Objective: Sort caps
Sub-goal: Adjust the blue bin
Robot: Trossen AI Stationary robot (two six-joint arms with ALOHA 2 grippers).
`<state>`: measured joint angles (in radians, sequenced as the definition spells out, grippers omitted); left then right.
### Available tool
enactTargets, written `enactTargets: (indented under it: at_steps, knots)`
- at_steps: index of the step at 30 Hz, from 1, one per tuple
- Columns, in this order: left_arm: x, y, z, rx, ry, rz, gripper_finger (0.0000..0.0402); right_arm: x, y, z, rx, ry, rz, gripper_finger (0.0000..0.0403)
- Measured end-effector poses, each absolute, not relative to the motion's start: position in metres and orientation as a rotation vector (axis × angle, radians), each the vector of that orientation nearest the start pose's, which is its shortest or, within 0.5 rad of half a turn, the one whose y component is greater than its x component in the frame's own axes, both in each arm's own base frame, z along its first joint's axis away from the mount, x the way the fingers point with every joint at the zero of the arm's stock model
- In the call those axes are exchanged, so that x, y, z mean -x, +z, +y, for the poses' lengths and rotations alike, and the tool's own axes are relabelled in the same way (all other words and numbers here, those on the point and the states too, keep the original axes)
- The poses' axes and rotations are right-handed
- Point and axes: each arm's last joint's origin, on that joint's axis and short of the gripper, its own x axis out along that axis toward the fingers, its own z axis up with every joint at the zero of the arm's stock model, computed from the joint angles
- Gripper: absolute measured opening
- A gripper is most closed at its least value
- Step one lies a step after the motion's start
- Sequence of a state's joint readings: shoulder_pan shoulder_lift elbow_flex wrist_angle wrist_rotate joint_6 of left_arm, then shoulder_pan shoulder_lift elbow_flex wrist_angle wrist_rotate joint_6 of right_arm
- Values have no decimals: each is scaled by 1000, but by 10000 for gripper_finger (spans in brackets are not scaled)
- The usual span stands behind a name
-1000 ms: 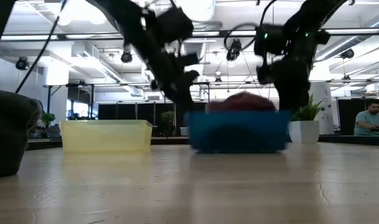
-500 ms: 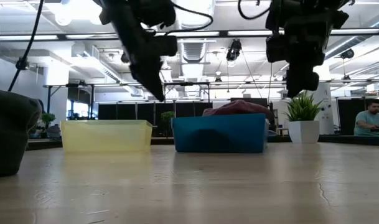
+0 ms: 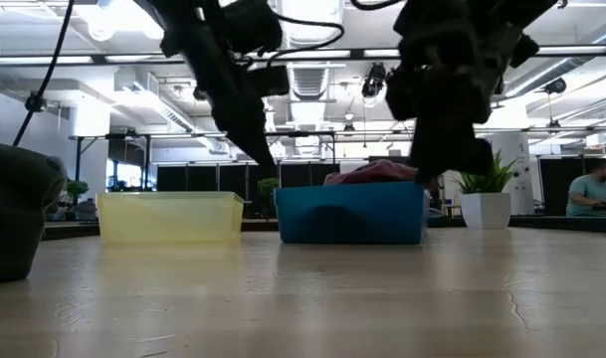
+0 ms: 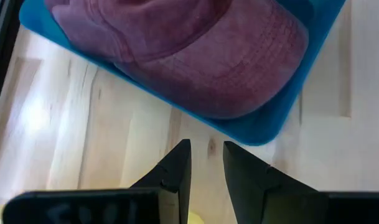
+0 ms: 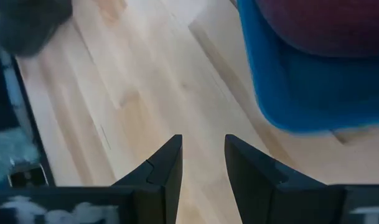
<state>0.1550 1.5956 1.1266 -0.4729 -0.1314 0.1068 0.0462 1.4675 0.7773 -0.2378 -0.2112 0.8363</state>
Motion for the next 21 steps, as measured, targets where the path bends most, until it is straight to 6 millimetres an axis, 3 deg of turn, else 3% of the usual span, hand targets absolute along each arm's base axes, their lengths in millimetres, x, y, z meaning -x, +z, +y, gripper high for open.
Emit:
enactTargets:
  at_steps: [9, 21]
  knots:
    - [-332, 205, 55, -109, 180, 991, 87, -283, 156, 17, -866, -353, 1007, 116]
    - [-341, 208, 54, -30, 117, 887, 87, -256, 174, -1, -776, -670, 967, 116]
